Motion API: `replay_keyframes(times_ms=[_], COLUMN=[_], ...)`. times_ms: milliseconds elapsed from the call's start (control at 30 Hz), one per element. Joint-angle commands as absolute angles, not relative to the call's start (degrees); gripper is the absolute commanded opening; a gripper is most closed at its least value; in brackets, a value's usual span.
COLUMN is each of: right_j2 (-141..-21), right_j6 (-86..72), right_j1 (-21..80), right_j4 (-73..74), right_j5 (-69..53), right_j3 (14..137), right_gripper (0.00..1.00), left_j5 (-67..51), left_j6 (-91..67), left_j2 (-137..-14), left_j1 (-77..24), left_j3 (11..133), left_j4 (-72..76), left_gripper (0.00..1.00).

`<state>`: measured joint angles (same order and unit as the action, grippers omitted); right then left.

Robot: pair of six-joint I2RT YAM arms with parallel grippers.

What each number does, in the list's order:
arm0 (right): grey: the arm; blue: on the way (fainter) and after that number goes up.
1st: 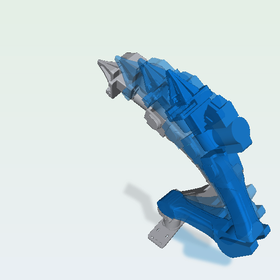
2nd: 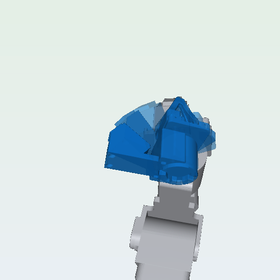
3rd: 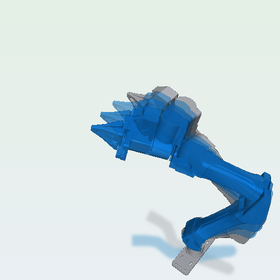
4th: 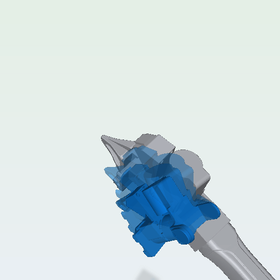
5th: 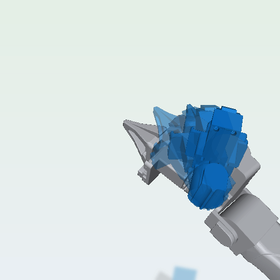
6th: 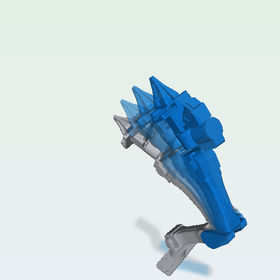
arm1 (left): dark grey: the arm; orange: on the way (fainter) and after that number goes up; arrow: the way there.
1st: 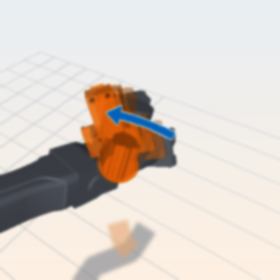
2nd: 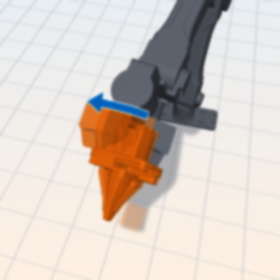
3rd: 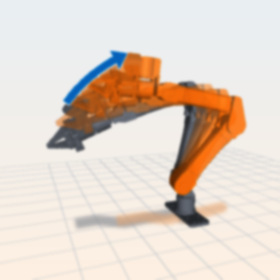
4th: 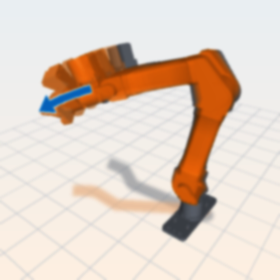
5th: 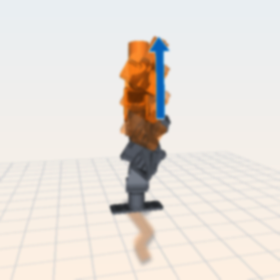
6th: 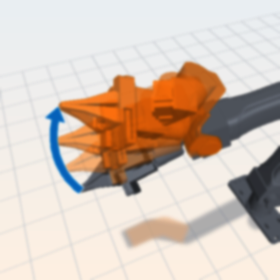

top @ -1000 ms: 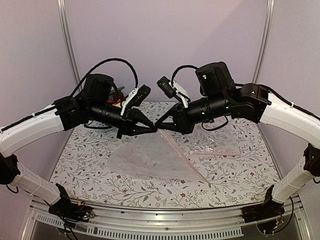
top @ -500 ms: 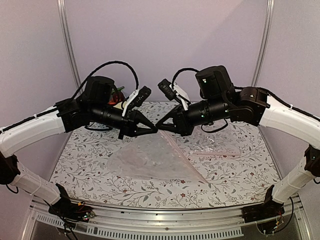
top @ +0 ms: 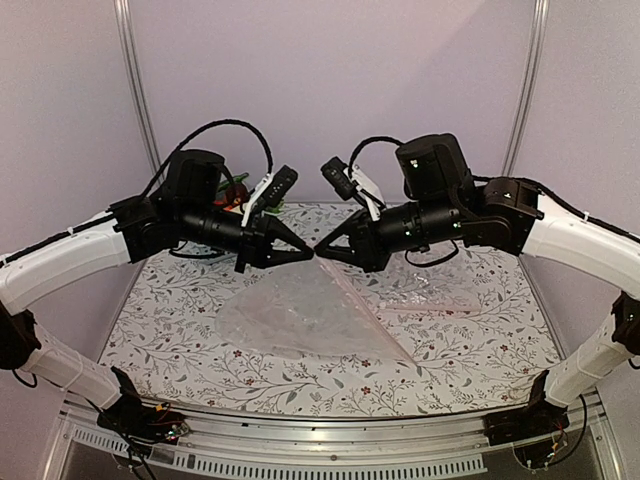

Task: Place the food in the zip-top bag and seal the zipper
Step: Unzip the zipper from the zipper food storage bag.

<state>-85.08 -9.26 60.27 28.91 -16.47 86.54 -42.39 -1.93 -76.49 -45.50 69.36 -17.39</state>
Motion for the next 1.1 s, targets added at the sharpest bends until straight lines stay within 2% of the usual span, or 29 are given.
replay_keyframes(times_ms=[0,633,1067], right_j2=[-83.3,-80.9,-79.8], right_j6=[-9.8,-10.7,-10.9], right_j1=[60.5,60.5,60.5], right_j4=[32.9,33.1,33.7], right_j5=[-16.1,-14.5,-13.5], right_j3=[84.8,82.3,81.2], right_gripper=[0.07,0.07,0.07], left_j5=[-39.3,-32.5,-29.2], left_j6=[-2.1,-3.1,-3.2], left_j2=[-75.0,-72.9,-69.1], left_j1=[-43.3,-39.6,-33.4], left_j3=[69.2,68.1,67.6], left_j4=[-15.3,-14.2,-13.6], left_gripper=[0.0,0.0,0.0])
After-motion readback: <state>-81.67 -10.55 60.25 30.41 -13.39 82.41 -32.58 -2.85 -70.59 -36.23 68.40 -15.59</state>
